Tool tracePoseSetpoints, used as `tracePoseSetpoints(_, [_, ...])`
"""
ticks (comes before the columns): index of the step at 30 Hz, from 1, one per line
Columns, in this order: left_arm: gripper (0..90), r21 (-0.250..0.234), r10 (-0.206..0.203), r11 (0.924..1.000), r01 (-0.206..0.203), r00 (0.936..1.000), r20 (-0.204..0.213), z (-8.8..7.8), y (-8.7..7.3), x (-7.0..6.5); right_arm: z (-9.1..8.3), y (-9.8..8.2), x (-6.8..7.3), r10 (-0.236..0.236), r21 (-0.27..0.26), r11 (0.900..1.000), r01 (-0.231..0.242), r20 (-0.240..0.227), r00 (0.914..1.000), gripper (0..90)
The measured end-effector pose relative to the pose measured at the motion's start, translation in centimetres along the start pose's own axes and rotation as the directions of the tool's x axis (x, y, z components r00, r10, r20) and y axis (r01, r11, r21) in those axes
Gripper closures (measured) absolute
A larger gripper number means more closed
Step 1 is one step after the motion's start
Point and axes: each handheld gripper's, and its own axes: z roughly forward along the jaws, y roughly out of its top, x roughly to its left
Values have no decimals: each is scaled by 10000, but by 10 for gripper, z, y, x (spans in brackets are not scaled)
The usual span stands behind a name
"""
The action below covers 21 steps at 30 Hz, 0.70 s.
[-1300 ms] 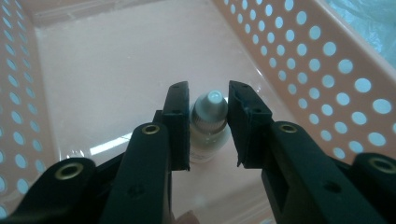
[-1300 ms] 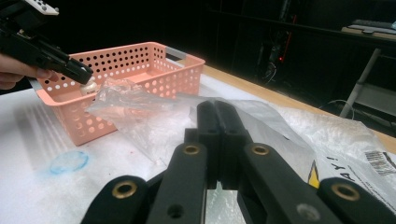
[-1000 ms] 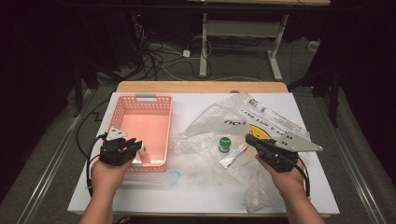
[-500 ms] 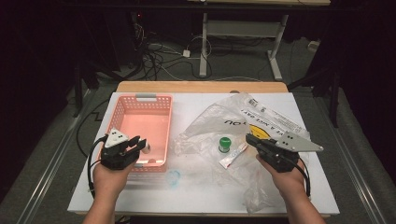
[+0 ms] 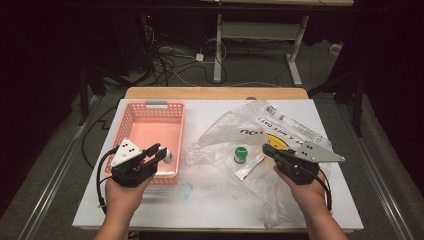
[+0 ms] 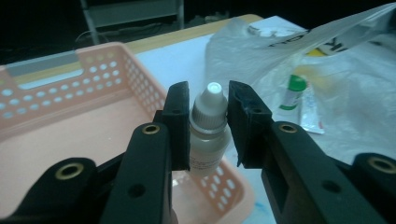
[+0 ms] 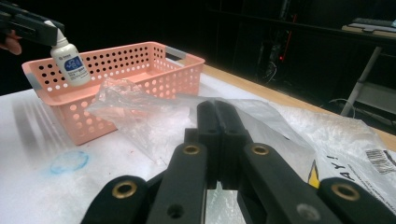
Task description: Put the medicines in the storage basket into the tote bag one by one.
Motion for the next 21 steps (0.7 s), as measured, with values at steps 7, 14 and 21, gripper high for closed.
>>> tracePoseSetpoints(7, [690, -18, 488, 9988, -488, 9975, 520, 7, 3, -21, -1, 0, 0, 23, 4, 10000, -23, 37, 10000, 900])
tracePoseSetpoints(14, [690, 21, 723, 9973, -731, 9902, 1196, 19, 3, -39, -1, 1, -1, -79, -47, 10000, 80, 29, 10000, 900])
tracePoseSetpoints(21, [690, 86, 972, 9949, -1003, 9795, 1763, 32, 2, -59, 0, 1, 1, -47, 4, 10000, 47, 19, 10000, 900])
